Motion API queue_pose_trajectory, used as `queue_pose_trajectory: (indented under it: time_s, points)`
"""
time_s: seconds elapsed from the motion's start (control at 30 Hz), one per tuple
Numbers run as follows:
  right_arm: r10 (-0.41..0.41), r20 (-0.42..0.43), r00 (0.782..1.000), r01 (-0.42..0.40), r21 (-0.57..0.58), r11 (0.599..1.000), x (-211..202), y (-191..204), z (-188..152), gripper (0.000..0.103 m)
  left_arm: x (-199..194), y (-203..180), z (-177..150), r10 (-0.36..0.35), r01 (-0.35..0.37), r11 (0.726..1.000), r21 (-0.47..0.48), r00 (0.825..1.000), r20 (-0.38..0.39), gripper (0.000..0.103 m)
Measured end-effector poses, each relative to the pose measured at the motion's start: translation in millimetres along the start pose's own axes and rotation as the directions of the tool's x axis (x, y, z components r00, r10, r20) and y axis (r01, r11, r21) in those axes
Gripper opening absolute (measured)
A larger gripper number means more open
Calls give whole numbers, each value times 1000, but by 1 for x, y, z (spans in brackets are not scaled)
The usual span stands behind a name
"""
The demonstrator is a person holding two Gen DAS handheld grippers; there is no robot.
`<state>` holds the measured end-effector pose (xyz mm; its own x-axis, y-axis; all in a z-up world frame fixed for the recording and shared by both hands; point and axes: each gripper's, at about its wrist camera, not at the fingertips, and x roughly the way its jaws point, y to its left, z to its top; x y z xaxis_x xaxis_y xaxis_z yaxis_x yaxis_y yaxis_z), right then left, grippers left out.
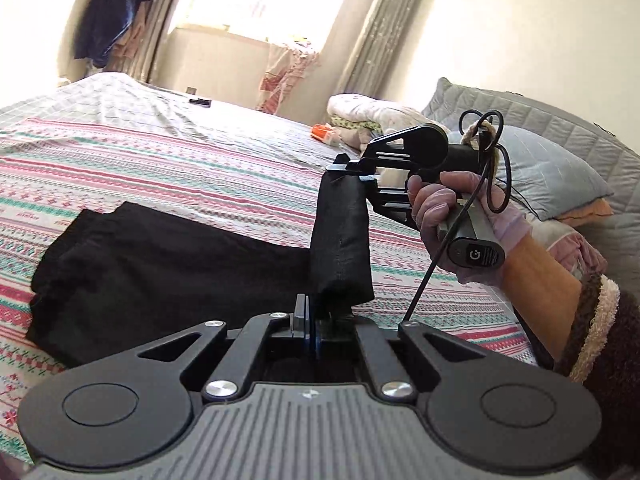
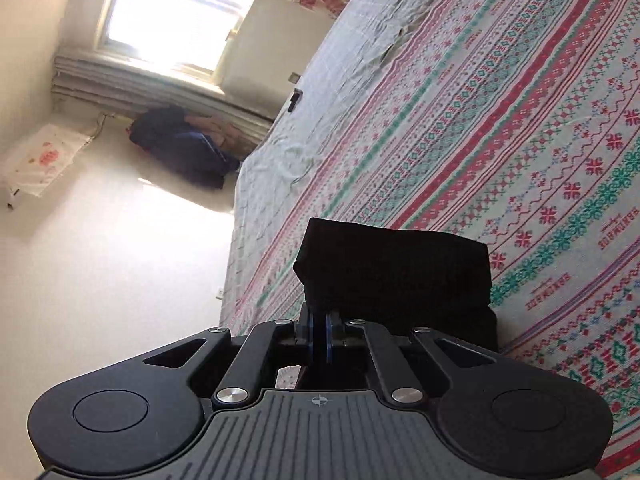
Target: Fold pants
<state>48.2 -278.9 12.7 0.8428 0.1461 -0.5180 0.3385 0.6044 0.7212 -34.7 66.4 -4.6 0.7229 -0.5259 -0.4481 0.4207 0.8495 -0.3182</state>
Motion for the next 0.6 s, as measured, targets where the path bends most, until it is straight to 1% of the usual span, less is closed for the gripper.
queue_pose_trajectory:
  time_s: [0.17, 0.27, 0.37, 0.53, 0.6]
  points:
    - [40, -27, 999, -41, -38, 998, 43, 32, -34, 5, -14, 43, 1, 88, -89, 989, -120, 996, -9, 11]
    - [56, -50, 997, -60, -88, 994, 69, 53, -54, 5, -25, 62, 0, 154, -151, 980, -130, 988, 11, 11]
    - [34, -67, 997, -43, -151, 988, 94, 70, -73, 5, -28, 79, -1, 207, -205, 966, -157, 978, -1, 12]
    - [-3, -117, 993, -16, -157, 988, 141, 84, -100, 5, -34, 107, 3, 287, -289, 928, -235, 957, -43, 12]
    - [-18, -131, 991, -4, -170, 985, 159, 90, -109, 6, -37, 113, 6, 326, -328, 913, -241, 944, -49, 13]
